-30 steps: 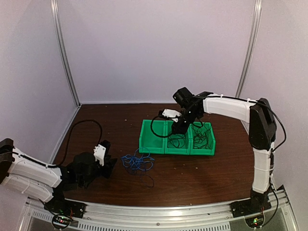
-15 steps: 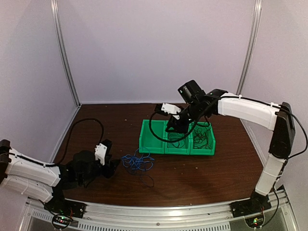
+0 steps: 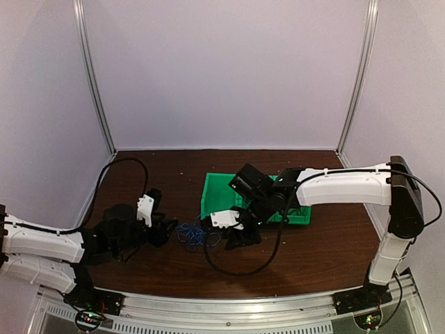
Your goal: Untangle the cables
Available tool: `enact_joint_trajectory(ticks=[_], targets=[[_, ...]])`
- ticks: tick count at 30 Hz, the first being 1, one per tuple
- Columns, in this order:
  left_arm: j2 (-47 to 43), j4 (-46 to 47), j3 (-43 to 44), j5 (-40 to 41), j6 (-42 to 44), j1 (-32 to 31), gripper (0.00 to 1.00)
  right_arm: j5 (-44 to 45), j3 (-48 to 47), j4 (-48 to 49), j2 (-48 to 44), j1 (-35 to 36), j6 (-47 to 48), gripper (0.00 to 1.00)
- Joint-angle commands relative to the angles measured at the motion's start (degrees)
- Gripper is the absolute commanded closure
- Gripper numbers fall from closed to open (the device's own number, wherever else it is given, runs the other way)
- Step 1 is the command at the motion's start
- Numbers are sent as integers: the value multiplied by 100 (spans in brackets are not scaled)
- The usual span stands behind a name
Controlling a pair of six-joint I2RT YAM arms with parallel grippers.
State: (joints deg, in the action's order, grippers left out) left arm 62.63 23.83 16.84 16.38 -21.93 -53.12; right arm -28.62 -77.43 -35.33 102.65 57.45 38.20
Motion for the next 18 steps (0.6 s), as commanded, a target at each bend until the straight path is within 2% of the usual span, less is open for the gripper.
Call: enact_joint_trajectory(ticks=[1, 7, 18], targets=[[-111, -89, 121, -126, -179, 165, 47, -6, 270, 335, 91, 437, 20, 61], [-168, -175, 153, -8, -219, 188, 48, 410, 519, 903, 361, 785, -383, 60], [-404, -373, 143, 147, -224, 197, 48, 483, 334, 1200, 1125, 847, -538, 59]])
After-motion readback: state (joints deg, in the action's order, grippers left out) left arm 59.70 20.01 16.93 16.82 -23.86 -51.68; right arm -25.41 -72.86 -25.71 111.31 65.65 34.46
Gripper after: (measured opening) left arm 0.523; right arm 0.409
